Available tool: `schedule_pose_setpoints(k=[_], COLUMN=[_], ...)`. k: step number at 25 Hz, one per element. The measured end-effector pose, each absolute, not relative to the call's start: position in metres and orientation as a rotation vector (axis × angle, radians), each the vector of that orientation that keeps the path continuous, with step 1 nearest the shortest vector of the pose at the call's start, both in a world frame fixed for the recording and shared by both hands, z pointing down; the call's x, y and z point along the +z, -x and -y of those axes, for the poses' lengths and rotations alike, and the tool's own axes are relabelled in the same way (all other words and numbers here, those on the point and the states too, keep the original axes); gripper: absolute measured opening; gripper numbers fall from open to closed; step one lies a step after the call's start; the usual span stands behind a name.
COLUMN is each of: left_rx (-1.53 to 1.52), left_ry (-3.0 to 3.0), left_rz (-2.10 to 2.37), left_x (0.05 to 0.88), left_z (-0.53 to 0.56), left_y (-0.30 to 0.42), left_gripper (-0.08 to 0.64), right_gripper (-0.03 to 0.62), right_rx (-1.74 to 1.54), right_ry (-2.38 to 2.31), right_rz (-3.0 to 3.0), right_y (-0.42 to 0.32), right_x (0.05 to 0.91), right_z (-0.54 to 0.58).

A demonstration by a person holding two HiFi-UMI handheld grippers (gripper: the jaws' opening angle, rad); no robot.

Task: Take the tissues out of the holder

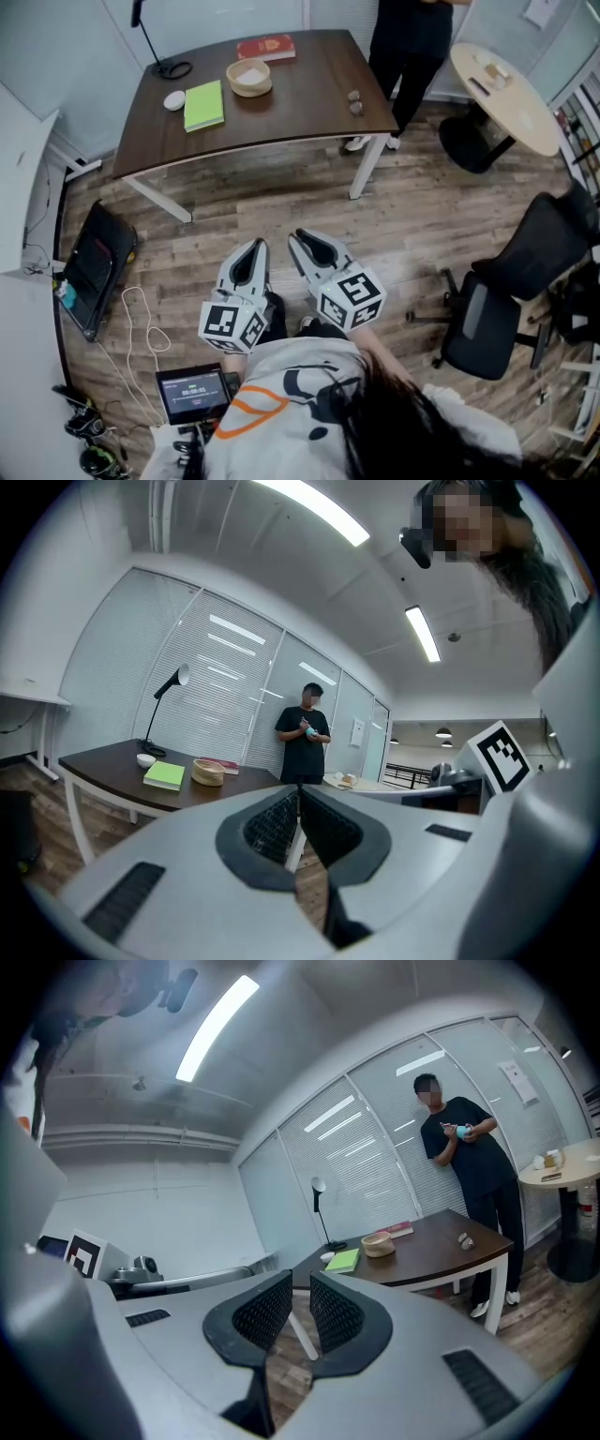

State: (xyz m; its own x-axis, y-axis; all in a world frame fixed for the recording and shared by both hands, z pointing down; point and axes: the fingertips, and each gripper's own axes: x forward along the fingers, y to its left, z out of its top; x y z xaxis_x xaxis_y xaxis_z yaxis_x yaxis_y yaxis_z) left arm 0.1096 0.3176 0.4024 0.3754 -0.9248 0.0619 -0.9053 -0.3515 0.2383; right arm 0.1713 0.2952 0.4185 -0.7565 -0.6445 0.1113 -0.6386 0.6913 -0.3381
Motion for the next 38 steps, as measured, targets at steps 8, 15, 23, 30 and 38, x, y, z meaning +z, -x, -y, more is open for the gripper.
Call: schedule_pose_setpoints(k=[8,15,23,30,38], left_rx=[-0.13,-0.125,-0.149,-0.17,-0.169], left_ry=[-2.411,-2.453,-2.439,-2.437,-2.445], left_rz=[1.611,1.551,1.55,1.544,1.487], left_x=[0.406,0.4,0.399,0.399,0.408], left_z=[-0.277,-0.23,-0.179,-0.14,-0.109], left_y=[-0.086,-0.06,0.005,0.058,0.09], left_gripper=[-0.001,0.0,0.0,-0.001,0.0], right_gripper=[0.069,0.067,0.069,0.068,0.069], right_rx=[-0.561,-0.556,-0.579,-0.59,-0.606], right_ry=[1.101,1.142,1.159,1.168,1.248], right_rz=[-2.89,-2.88,-2.888,-2.897,-2.867], right_y=[-0.147,-0.116,-0.055,-0.002,0.023], right_x=[0.422,0.417,0.419,0.423,0.431], right_z=[-0.26,-0.218,-0.166,-0.127,-0.096])
